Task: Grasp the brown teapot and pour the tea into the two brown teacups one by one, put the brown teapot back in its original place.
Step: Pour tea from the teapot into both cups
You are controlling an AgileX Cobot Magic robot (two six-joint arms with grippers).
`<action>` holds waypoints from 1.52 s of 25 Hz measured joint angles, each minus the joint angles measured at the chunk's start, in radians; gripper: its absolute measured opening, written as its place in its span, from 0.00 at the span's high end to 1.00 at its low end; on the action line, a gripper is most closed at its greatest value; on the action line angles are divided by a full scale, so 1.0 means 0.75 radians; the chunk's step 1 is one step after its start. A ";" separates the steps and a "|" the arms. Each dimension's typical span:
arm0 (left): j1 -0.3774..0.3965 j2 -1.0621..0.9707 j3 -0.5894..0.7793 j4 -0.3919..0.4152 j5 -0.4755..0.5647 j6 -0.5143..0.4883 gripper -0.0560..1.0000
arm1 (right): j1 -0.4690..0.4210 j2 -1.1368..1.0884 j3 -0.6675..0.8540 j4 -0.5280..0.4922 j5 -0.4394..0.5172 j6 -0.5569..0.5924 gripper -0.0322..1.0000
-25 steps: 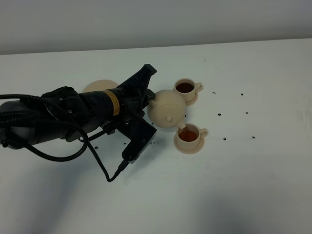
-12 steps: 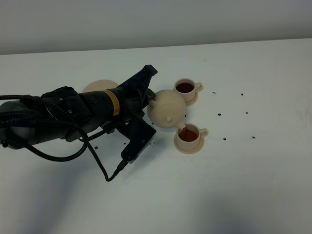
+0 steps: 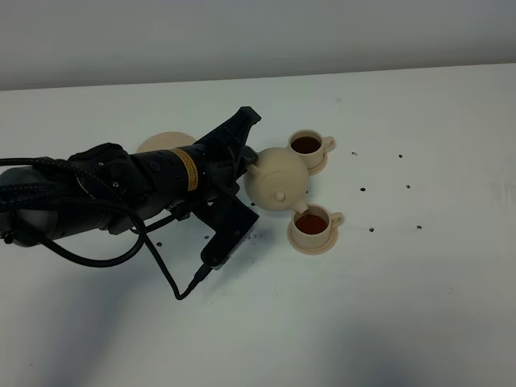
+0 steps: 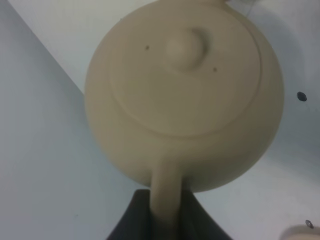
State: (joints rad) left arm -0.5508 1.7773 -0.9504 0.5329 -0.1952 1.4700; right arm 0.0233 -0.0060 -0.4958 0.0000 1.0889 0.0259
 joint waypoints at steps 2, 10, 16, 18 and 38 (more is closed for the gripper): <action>0.000 0.000 0.000 0.000 0.000 0.000 0.87 | 0.000 0.000 0.000 0.000 0.000 0.000 0.67; -0.001 0.000 -0.016 0.000 -0.001 0.002 0.87 | 0.000 0.000 0.000 0.000 0.000 -0.001 0.67; -0.012 0.000 -0.021 0.000 -0.001 0.001 0.87 | 0.000 0.000 0.000 0.000 0.000 -0.001 0.67; -0.012 0.000 -0.021 0.000 0.000 0.001 0.87 | 0.000 0.000 0.000 0.000 0.000 0.000 0.67; -0.013 0.000 -0.021 0.011 0.010 0.004 0.87 | 0.000 0.000 0.000 0.000 0.000 -0.001 0.67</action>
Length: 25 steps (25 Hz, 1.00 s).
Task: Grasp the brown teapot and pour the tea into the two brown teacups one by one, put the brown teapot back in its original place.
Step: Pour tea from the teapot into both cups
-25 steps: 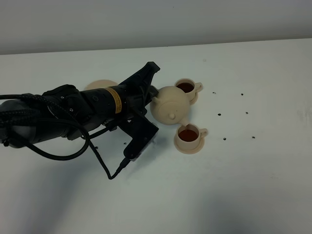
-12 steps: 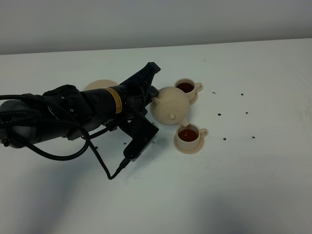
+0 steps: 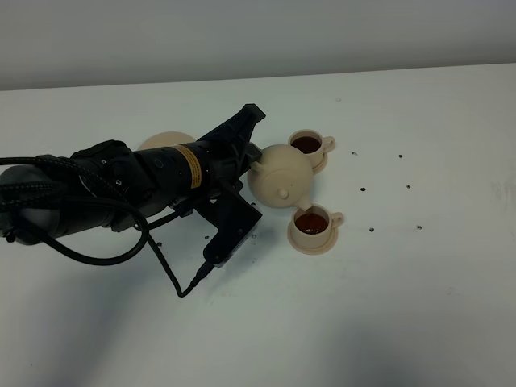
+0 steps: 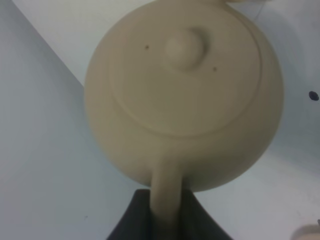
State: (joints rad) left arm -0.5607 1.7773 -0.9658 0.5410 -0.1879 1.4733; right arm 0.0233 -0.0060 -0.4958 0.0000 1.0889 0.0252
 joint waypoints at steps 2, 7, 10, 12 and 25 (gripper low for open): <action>0.000 0.000 0.000 0.000 0.001 0.000 0.87 | 0.000 0.000 0.000 0.000 0.000 0.000 0.67; 0.000 0.000 0.000 0.004 0.001 0.002 0.87 | 0.000 0.000 0.000 0.000 0.000 0.000 0.67; 0.000 0.000 0.000 0.004 0.012 0.021 0.87 | 0.000 0.000 0.000 0.000 0.000 0.003 0.67; 0.000 0.000 0.000 0.006 0.021 0.024 0.87 | 0.000 0.000 0.000 0.000 0.000 0.003 0.67; 0.000 0.000 0.000 0.007 0.029 0.072 0.87 | 0.000 0.000 0.000 0.000 0.000 0.000 0.67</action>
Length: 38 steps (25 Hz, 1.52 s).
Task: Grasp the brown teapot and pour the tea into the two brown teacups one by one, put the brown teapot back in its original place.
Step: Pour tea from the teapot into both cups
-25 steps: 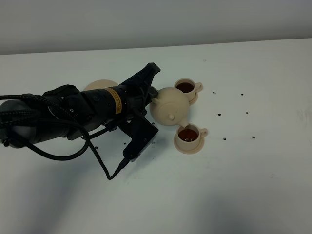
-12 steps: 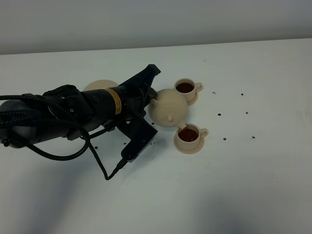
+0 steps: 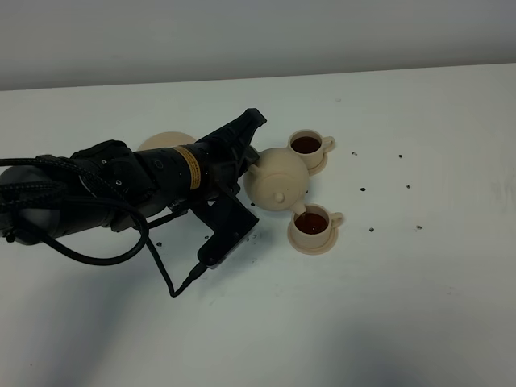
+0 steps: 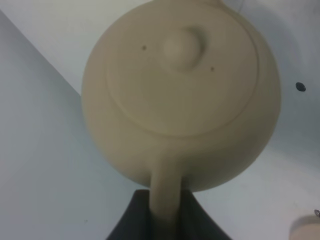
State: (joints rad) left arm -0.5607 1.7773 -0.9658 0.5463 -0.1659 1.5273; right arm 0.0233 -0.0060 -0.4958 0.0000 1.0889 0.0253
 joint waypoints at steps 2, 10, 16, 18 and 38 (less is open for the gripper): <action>0.000 0.000 0.000 0.000 0.001 0.011 0.87 | 0.000 0.000 0.000 0.000 0.000 0.000 0.67; 0.000 0.000 -0.002 0.000 0.001 0.020 0.87 | 0.000 0.000 0.000 0.000 0.000 0.002 0.67; 0.000 0.000 -0.002 0.000 0.000 0.041 0.87 | 0.000 0.000 0.000 0.000 0.000 0.002 0.67; 0.000 0.000 -0.002 0.000 0.000 0.050 0.87 | 0.000 0.000 0.000 0.000 0.000 0.002 0.67; 0.000 0.000 -0.005 0.000 -0.028 0.093 0.87 | 0.000 0.000 0.000 0.000 0.000 0.000 0.67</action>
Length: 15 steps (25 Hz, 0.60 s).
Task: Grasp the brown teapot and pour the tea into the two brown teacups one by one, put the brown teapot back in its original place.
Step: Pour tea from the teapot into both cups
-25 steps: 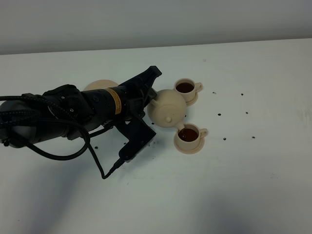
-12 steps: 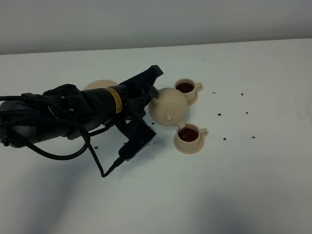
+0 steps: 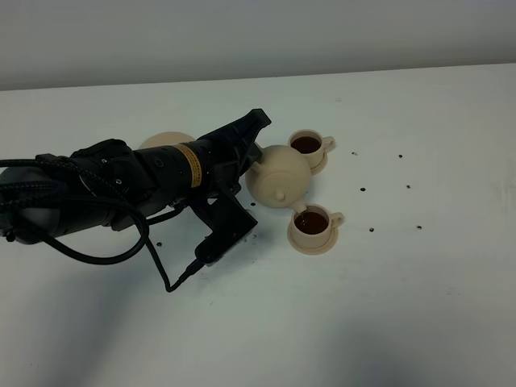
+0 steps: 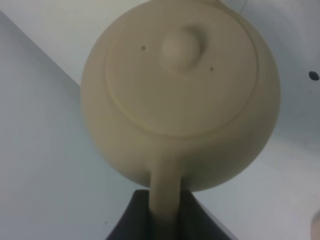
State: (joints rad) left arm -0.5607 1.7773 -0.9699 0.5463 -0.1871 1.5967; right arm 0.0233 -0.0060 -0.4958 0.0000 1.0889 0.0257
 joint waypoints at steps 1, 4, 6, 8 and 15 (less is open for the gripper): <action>0.000 0.000 0.000 0.000 0.000 0.002 0.87 | 0.000 0.000 0.000 0.000 0.000 0.000 0.67; 0.000 0.000 0.000 0.000 0.000 0.001 0.87 | 0.000 0.000 0.000 0.000 0.000 0.000 0.67; 0.000 0.000 0.000 0.000 0.000 0.001 0.87 | 0.000 0.000 0.000 0.000 0.000 0.000 0.67; 0.000 0.000 0.000 0.000 0.000 0.003 0.87 | 0.000 0.000 0.000 0.000 0.000 0.000 0.67; 0.000 0.000 0.000 0.000 0.000 0.021 0.87 | 0.000 0.000 0.000 0.000 0.000 0.000 0.67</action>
State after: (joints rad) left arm -0.5607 1.7773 -0.9699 0.5463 -0.1871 1.6127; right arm 0.0233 -0.0060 -0.4958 0.0000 1.0889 0.0257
